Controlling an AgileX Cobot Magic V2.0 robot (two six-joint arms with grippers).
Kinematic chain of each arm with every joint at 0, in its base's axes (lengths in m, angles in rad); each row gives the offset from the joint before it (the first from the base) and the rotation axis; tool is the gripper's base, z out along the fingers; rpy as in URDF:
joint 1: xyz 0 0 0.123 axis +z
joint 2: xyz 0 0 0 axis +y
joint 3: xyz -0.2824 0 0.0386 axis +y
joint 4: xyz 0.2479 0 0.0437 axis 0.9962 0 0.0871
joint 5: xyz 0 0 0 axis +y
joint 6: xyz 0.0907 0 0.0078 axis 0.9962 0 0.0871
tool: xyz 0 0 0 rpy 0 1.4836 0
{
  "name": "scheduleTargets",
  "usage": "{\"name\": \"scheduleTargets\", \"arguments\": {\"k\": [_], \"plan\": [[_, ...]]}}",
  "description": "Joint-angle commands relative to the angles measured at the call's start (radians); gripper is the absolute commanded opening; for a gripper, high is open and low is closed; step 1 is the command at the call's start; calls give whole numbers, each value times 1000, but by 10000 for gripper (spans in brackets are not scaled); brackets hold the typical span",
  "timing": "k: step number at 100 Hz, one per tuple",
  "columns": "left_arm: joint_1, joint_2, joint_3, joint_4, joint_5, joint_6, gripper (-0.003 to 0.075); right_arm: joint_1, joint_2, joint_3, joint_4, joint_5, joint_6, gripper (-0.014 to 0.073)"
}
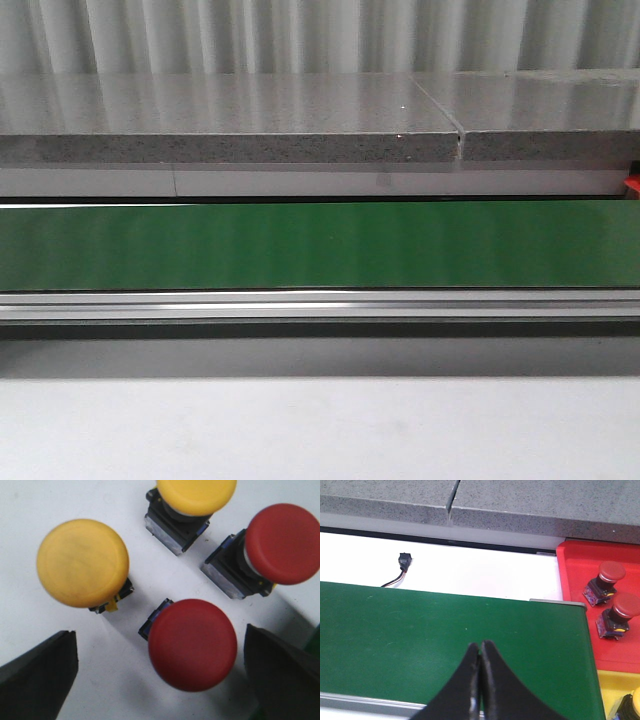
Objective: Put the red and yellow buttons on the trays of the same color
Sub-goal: 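Close the left gripper around a red push-button on the table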
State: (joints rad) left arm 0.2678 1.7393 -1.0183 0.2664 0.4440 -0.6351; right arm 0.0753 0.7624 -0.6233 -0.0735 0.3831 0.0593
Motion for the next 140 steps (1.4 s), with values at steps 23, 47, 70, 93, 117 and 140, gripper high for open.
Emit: {"name": "scheduleTargets", "arguments": {"k": [23,47,70,93,117,140], "plan": [[3,-11,-78,3,-45,-6,650,1,-9,-34,-14,-62,-6,-92],[3,-11,-82,3,-44,-6,606,1,-9,-34,-14,-62,-6,-92],[3,-11,-82,3,-14,-6,395,1,-9,-34,-14,-62,-6,-92],[3,-11,-82,3,22,-4,237,1,-9,-34,-14,-62,-6,-92],[3,-38,-82,3,74,11,99,1,-9,-34,-14,-62,-6,-92],[3,-165,-82,-1,94,58,40,1,-9,-34,-14,-62,-6,-92]]}}
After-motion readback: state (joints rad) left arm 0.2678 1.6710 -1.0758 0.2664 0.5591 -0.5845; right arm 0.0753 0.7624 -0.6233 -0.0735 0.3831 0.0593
